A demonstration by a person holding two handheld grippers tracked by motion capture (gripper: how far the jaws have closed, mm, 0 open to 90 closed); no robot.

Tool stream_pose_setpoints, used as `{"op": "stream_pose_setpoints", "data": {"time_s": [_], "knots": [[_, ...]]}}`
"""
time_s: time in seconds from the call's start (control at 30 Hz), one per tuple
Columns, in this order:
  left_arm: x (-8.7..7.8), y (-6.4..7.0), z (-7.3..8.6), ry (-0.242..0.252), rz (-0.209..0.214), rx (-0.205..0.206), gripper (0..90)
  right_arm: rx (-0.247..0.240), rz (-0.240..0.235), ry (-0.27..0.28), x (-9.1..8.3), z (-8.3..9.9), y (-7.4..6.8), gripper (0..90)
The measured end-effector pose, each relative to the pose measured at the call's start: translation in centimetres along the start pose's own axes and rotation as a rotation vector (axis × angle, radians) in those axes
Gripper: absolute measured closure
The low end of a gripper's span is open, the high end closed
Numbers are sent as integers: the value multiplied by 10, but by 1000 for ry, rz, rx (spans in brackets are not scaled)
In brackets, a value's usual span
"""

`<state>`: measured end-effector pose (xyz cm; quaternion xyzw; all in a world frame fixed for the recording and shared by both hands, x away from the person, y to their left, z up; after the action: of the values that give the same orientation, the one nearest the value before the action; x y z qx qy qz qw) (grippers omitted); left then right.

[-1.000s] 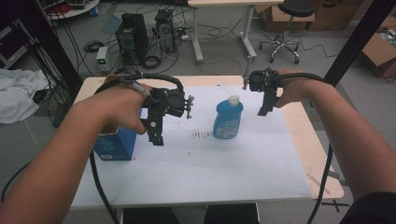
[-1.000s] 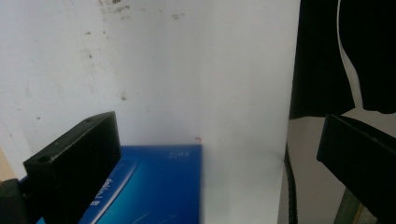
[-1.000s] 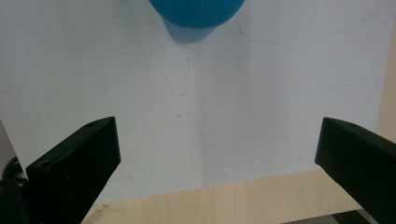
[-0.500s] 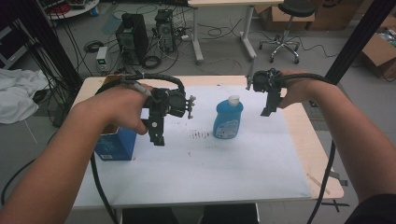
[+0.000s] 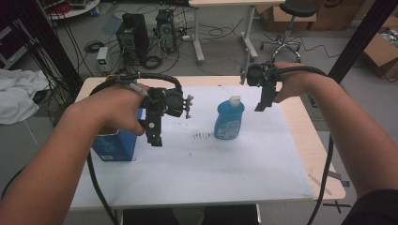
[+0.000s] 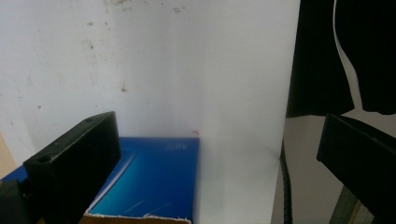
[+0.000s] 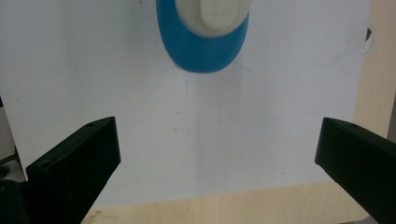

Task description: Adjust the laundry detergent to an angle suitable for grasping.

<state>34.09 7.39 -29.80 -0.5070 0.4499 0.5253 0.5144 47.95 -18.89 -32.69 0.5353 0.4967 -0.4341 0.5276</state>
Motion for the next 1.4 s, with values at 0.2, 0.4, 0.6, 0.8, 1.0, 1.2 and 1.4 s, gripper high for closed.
{"op": "stream_pose_setpoints", "data": {"time_s": [0.2,0.4,0.6,0.8,1.0,1.2,1.4], "knots": [[1,2,4,-2,1,-7,1,-20,6,14,-6,-13,3,0],[0,1,8,-12,-5,-13,1,-55,-20,66,-11,-36,-2,0],[-1,1,8,-9,-10,-12,1,-80,-32,49,-4,-45,-5,0],[0,0,10,-10,-10,-9,1,-86,-35,38,2,-49,-3,0],[1,1,10,-11,-10,-11,1,-89,-41,24,9,-52,-1,0],[2,1,10,-5,-11,-9,1,-97,-44,11,17,-56,0,0],[3,2,11,-9,-9,-9,1,-94,-59,-3,29,-59,-2,0]]}}
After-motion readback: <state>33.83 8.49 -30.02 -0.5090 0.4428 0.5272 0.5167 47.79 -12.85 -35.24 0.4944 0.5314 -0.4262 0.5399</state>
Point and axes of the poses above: each handheld gripper's, and its own axes: x roughly forward along the jaws, z roughly out of its underside, y roughly to its right, the point moved 10 cm from there along x, roughly forward along the jaws, and after that the axes turned 3 degrees about -x, right-handed, at the moved point
